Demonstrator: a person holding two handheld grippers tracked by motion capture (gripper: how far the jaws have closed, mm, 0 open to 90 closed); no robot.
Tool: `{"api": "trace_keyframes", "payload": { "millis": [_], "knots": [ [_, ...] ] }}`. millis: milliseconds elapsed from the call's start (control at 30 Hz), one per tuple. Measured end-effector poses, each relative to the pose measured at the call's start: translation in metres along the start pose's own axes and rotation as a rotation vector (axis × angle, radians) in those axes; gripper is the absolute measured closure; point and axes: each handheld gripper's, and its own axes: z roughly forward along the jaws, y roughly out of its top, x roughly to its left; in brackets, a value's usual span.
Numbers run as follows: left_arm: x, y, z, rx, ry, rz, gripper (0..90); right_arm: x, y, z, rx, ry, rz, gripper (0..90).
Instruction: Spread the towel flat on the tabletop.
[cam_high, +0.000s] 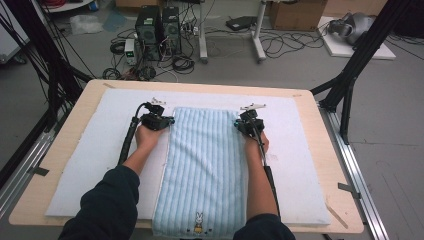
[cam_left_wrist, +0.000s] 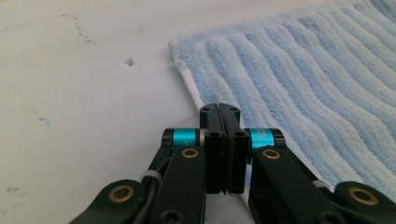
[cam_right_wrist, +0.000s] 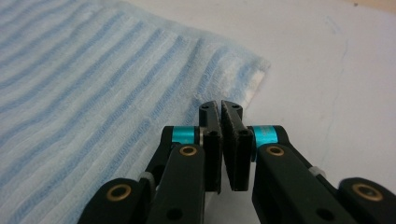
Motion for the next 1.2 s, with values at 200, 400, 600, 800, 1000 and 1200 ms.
{"api": "trace_keyframes", "payload": {
  "millis": [200, 400, 600, 800, 1000, 1200],
  "knots": [
    [0.005, -0.002, -0.002, -0.024, 0.063, -0.023, 89.2, 0.002, 0.011, 0.014, -0.014, -0.045, -0.007, 86.8],
    [0.012, -0.005, -0.002, -0.045, 0.006, -0.074, 72.9, 0.000, 0.012, 0.006, -0.043, -0.011, 0.005, 69.3],
    [0.006, -0.010, -0.010, -0.054, -0.070, -0.099, 55.8, -0.009, 0.004, -0.015, -0.028, 0.068, -0.038, 66.2],
    [-0.001, -0.025, -0.023, -0.053, -0.139, -0.104, 66.2, -0.006, -0.017, -0.022, 0.018, 0.199, -0.036, 66.0],
    [-0.012, -0.026, -0.025, -0.018, -0.068, 0.018, 79.5, 0.002, -0.017, -0.023, 0.017, 0.138, -0.087, 85.9],
    [-0.012, -0.024, -0.021, -0.039, -0.022, 0.005, 88.1, 0.007, -0.017, -0.022, 0.013, 0.053, -0.079, 81.8]
  ]
}}
